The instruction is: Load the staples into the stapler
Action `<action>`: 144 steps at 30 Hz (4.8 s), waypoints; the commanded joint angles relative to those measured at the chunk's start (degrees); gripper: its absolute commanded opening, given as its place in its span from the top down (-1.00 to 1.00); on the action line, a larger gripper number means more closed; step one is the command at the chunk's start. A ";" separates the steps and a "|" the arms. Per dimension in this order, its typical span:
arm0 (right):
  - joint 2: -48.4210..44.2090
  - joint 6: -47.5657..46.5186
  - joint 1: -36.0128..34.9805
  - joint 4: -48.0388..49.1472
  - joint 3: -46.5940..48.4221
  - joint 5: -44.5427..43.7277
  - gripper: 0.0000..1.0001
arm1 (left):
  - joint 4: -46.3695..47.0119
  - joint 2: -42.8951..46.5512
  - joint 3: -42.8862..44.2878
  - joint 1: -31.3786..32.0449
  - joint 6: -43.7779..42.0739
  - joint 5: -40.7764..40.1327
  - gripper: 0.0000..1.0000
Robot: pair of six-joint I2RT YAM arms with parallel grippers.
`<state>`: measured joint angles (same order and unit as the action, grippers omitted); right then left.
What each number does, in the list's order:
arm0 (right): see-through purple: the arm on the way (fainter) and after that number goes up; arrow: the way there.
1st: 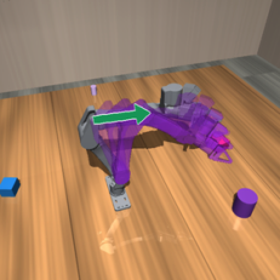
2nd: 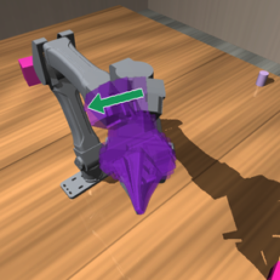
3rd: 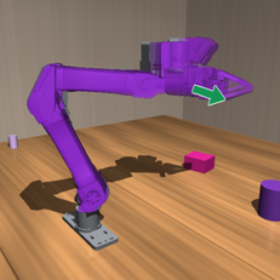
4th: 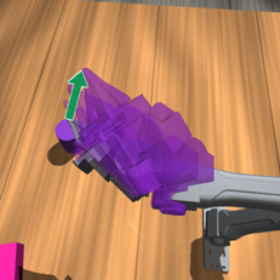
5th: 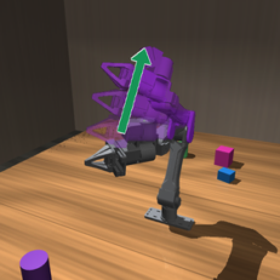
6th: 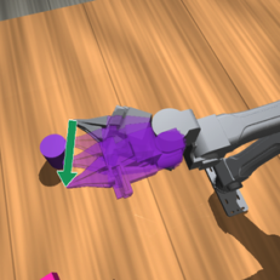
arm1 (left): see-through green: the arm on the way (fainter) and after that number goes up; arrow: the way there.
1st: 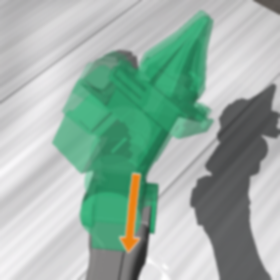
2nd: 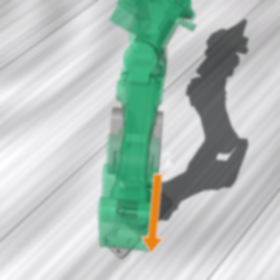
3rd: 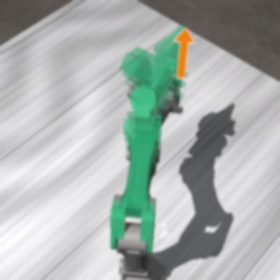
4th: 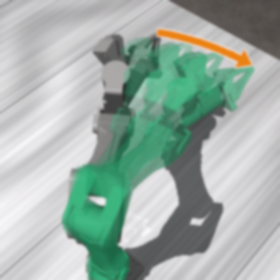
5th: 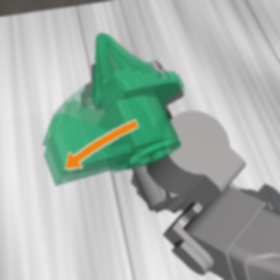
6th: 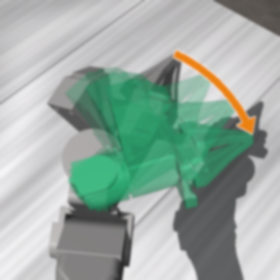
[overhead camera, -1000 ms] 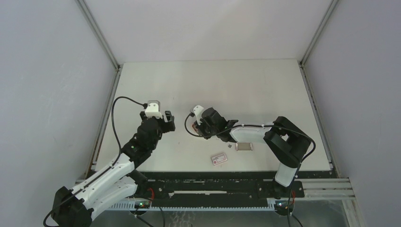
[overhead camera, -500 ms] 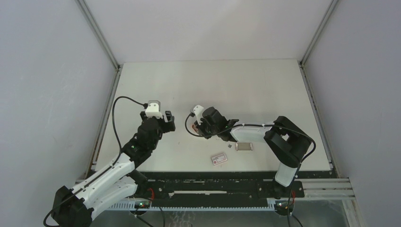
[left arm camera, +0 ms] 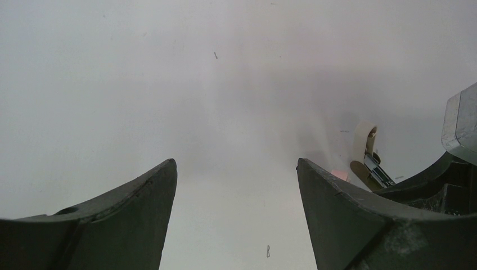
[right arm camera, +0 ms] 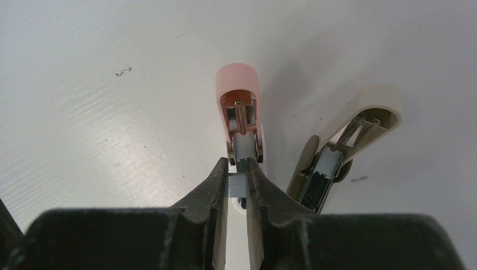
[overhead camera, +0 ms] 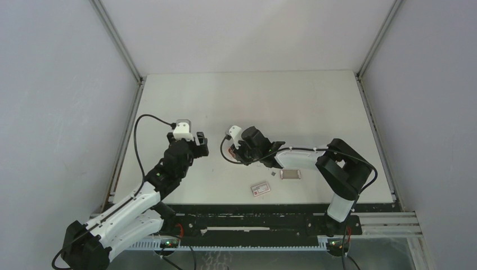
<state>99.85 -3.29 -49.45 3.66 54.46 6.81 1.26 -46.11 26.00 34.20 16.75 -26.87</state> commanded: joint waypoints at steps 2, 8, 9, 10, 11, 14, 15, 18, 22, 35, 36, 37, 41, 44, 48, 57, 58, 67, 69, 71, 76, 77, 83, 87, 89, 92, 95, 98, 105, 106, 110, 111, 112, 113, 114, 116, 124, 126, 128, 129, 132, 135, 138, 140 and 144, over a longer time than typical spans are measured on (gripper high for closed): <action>-1.08 -1.71 0.65 0.94 1.83 0.94 0.75 | 2.43 0.48 -1.57 -0.23 -1.25 -0.77 -0.65; -0.81 -2.36 1.10 0.36 2.25 1.11 0.75 | 2.43 0.42 -1.65 -0.25 -1.42 -0.90 -0.65; -0.80 -2.52 1.23 0.34 2.31 1.23 0.75 | 2.43 0.36 -1.63 -0.27 -1.43 -0.90 -0.65; -0.80 -2.60 1.32 0.24 2.41 1.37 0.75 | 2.46 0.30 -1.58 -0.20 -1.44 -0.90 -0.65; -0.76 -2.67 1.41 0.25 2.39 1.63 0.75 | 2.44 0.27 -1.63 -0.26 -1.45 -0.90 -0.65; -0.58 -2.77 1.64 0.13 2.49 2.26 0.75 | 2.52 0.10 -1.59 -0.20 -1.39 -0.89 -0.65; -0.48 -2.85 1.64 0.12 2.62 2.30 0.75 | 2.52 0.05 -1.60 -0.26 -1.39 -0.85 -0.65; -0.28 -2.95 1.69 -0.06 2.76 2.66 0.75 | 2.61 -0.08 -1.61 -0.27 -1.39 -0.79 -0.65; -0.10 -2.90 1.64 0.00 2.76 3.34 0.75 | 2.60 -0.12 -1.62 -0.27 -1.46 -0.80 -0.65; 1.25 -3.22 1.68 -0.36 3.19 3.17 0.76 | 2.43 0.12 -1.53 -0.27 -1.46 -0.80 -0.65; 1.37 -3.34 1.70 -0.43 3.24 3.08 0.76 | 2.43 0.17 -1.55 -0.25 -1.46 -0.81 -0.65; 1.50 -3.37 1.67 -0.43 3.28 3.11 0.76 | 2.43 0.25 -1.55 -0.27 -1.46 -0.80 -0.65; 1.67 -3.51 1.73 -0.36 3.29 2.89 0.76 | 2.34 0.49 -1.65 -0.27 -1.53 -0.80 -0.65; 1.83 -3.62 1.73 -0.41 3.29 2.82 0.76 | 2.30 0.60 -1.63 -0.27 -1.55 -0.89 -0.65; 1.65 -3.41 1.73 -0.39 3.33 3.16 0.76 | 2.30 0.69 -1.58 -0.26 -1.55 -0.86 -0.65; -2.71 -1.53 2.42 -0.61 3.90 4.51 0.76 | 9.13 -0.52 -3.44 -0.26 -0.35 13.00 -0.64; -3.30 -1.08 2.77 -0.94 3.90 4.78 0.76 | 11.69 -1.27 -3.68 -0.27 0.06 17.56 -0.63; -11.03 3.82 6.20 -0.27 -0.60 7.89 0.76 | 20.10 -15.91 -0.78 -0.27 4.18 34.62 -0.60; -12.73 4.46 6.67 0.08 -1.89 8.11 0.76 | 20.96 -18.68 0.17 -0.27 4.98 36.22 -0.59; -14.38 5.22 6.97 0.17 -3.12 8.13 0.76 | 21.60 -21.35 0.94 -0.31 5.56 36.97 -0.58; -16.92 6.05 7.26 0.98 -5.43 8.35 0.76 | 22.96 -27.18 2.34 -1.66 7.07 38.48 -0.56; -17.23 6.14 7.26 1.16 -5.78 8.46 0.76 | 23.71 -28.07 2.38 -2.20 7.72 38.98 -0.56; -18.19 6.40 7.31 1.88 -6.85 9.04 0.76 | 25.79 -32.08 3.82 -3.95 7.41 40.67 -0.45; -17.90 6.59 7.26 2.55 -7.51 9.46 0.76 | 26.53 -35.49 5.20 -4.81 6.90 42.77 -0.11; -17.78 6.78 7.26 2.73 -7.65 9.70 0.76 | 27.44 -36.03 4.91 -5.14 6.77 43.84 0.02; -17.64 6.77 7.26 2.97 -7.72 9.91 0.76 | 27.75 -36.74 5.10 -5.19 5.87 45.17 0.18; -17.60 6.84 7.19 3.05 -7.93 9.97 0.76 | 27.23 -37.40 5.60 -5.19 5.21 45.64 0.35; -17.25 6.04 6.52 3.02 -8.07 9.20 0.76 | 26.79 -37.69 6.07 -5.19 4.33 47.12 0.58; -15.09 3.61 3.52 7.01 -10.00 5.45 0.77 | 21.64 -38.26 9.12 -4.27 -1.04 56.73 0.85; -14.83 3.18 2.80 7.21 -10.05 4.69 0.77 | 19.86 -38.24 9.67 -3.78 -2.34 56.94 0.86; -14.63 2.95 0.60 6.60 -10.32 2.43 0.77 | 15.45 -38.78 11.32 -2.31 -5.84 57.05 0.88; -14.79 3.18 0.25 6.61 -10.71 1.83 0.77 | 14.59 -39.27 11.78 -2.29 -6.14 57.29 0.89; -14.97 3.54 -0.10 6.77 -11.40 1.10 0.77 | 13.82 -39.77 12.32 -2.29 -6.47 57.54 0.90; -15.26 3.87 -0.43 6.94 -12.08 0.43 0.77 | 13.23 -40.34 12.77 -2.21 -6.66 57.81 0.90; -15.52 4.26 -0.73 7.18 -12.96 -0.40 0.77 | 12.83 -40.89 13.12 -2.16 -6.67 58.23 0.91; -15.75 5.17 -1.00 7.80 -14.09 -1.45 0.77 | 12.62 -41.54 13.65 -1.96 -6.67 58.58 0.91; -15.17 7.74 -3.78 9.64 -16.14 -5.48 0.77 | 12.73 -41.74 13.82 -1.76 -6.33 58.64 0.91; -15.06 7.57 -3.98 10.41 -16.00 -5.94 0.77 | 12.89 -41.72 13.82 -1.75 -6.21 58.58 0.91; -14.59 7.68 -3.94 10.07 -15.50 -6.57 0.77 | 12.89 -41.70 13.82 -1.76 -6.12 58.51 0.91; -14.26 7.68 -3.98 9.85 -15.18 -6.62 0.77 | 12.89 -41.72 13.82 -1.69 -6.18 58.50 0.91; -13.86 7.97 -4.04 9.95 -14.95 -6.02 0.76 | 12.98 -41.67 13.69 -1.67 -6.09 58.22 0.92; -13.04 7.99 -4.02 9.42 -14.28 -6.06 0.77 | 13.07 -41.67 13.73 -1.67 -6.03 58.23 0.91; -12.38 8.24 -4.01 9.31 -13.95 -5.85 0.76 | 13.16 -41.65 13.73 -1.68 -5.95 58.25 0.92; -12.11 8.50 -4.03 9.35 -13.81 -5.92 0.76 | 13.23 -41.64 13.73 -1.68 -5.94 58.17 0.92; -11.68 9.53 -4.07 9.08 -13.33 -6.52 0.77 | 13.31 -41.62 13.73 -1.68 -5.96 58.16 0.92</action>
<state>88.01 4.32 -53.15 10.83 38.33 1.32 13.74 -87.77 37.43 32.14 11.38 30.20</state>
